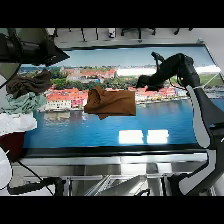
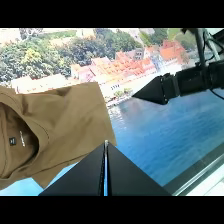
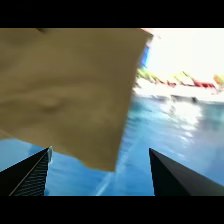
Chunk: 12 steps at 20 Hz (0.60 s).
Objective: Fold the shirts.
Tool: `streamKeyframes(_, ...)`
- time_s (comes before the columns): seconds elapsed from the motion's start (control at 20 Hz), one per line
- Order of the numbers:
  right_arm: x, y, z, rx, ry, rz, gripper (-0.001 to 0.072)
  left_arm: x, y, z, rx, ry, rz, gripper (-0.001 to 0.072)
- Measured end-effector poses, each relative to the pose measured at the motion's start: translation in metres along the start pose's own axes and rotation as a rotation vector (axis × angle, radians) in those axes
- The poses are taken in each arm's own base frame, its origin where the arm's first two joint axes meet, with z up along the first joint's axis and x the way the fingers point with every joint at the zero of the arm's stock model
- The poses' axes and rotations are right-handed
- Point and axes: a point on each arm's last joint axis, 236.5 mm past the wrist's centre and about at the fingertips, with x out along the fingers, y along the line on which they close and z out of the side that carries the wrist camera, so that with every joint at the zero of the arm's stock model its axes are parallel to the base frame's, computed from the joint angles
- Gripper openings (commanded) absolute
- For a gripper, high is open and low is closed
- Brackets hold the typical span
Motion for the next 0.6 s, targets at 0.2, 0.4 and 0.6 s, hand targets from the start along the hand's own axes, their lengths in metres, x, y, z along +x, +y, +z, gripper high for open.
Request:
streamKeyframes(0.2, 0.046, -0.011, -0.021, 0.097, 0.079, 0.116, 0.0693, -0.016, 0.006, 0.005, -0.005, -0.033, 0.022, 0.0012)
streamKeyframes(0.4, 0.086, -0.003, -0.023, 0.160, 0.102, 0.234, 0.0693, -0.021, 0.007, 0.005, -0.005, -0.038, 0.028, 0.0011)
streamKeyframes(0.6, 0.112, 0.009, -0.028, 0.185, 0.126, 0.289, 0.0454, -0.022, 0.006, 0.005, -0.002, -0.036, 0.029, 0.0011)
